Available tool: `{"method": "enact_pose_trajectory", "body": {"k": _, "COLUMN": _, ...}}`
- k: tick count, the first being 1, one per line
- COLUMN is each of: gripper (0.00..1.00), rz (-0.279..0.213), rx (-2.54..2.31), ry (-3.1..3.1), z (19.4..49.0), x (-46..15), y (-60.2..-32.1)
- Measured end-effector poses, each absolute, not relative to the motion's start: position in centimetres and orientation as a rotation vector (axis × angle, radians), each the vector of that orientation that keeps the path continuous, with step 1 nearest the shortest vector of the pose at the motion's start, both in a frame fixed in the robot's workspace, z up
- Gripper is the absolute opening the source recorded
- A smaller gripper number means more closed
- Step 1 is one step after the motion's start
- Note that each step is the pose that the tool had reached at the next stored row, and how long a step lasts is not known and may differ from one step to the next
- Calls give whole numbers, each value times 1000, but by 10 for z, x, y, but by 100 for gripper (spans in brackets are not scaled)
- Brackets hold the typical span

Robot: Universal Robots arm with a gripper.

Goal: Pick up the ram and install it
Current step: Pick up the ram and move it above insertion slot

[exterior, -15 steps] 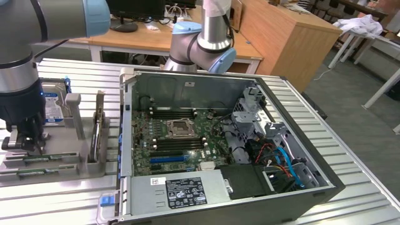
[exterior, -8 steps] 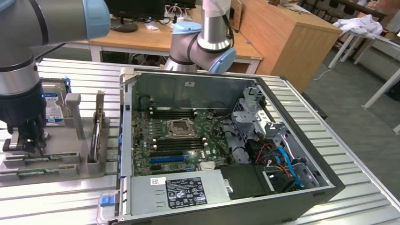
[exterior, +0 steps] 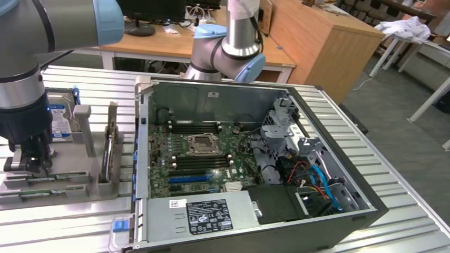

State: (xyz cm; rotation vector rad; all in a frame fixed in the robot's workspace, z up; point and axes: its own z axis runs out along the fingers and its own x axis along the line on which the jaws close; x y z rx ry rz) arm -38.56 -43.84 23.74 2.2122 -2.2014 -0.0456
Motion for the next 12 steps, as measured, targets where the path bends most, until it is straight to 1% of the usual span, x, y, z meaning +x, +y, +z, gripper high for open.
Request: {"method": "enact_pose_trajectory", "body": {"k": 12, "gripper": 29, "rz": -46, "rx": 2212, "ry": -2201, "z": 237, "x": -386, "y": -449}}
